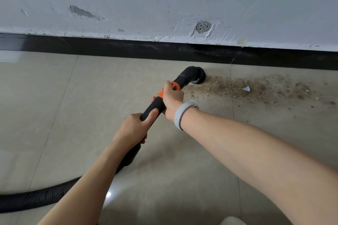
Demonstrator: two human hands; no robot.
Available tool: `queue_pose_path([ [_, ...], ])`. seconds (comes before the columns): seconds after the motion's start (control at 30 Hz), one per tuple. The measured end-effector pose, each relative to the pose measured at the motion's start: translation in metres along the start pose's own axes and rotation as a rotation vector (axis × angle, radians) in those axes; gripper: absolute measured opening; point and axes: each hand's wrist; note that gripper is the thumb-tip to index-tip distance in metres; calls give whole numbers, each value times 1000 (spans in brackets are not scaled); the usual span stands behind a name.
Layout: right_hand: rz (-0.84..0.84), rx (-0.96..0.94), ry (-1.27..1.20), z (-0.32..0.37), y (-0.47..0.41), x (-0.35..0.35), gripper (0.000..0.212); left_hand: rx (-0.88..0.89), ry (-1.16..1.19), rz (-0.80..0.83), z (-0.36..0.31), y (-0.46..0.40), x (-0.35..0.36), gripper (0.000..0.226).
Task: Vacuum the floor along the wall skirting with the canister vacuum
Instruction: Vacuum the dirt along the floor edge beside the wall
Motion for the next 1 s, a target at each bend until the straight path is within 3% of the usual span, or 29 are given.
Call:
queue_pose_path([
  [0.7, -166, -35, -99, 27, -27, -74, 46, 126, -151, 76, -57, -17, 52, 53],
  [1.0, -53, -80, -283, 47, -31, -66, 44, 175, -282, -45, -72, -46, 38, 56],
])
Point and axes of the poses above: each hand's wrist, its own y-axis away from the middle knuckle, its own x-axis out of the palm, z = x × y, and after that the axes turned 5 degrees about -x, right-handed
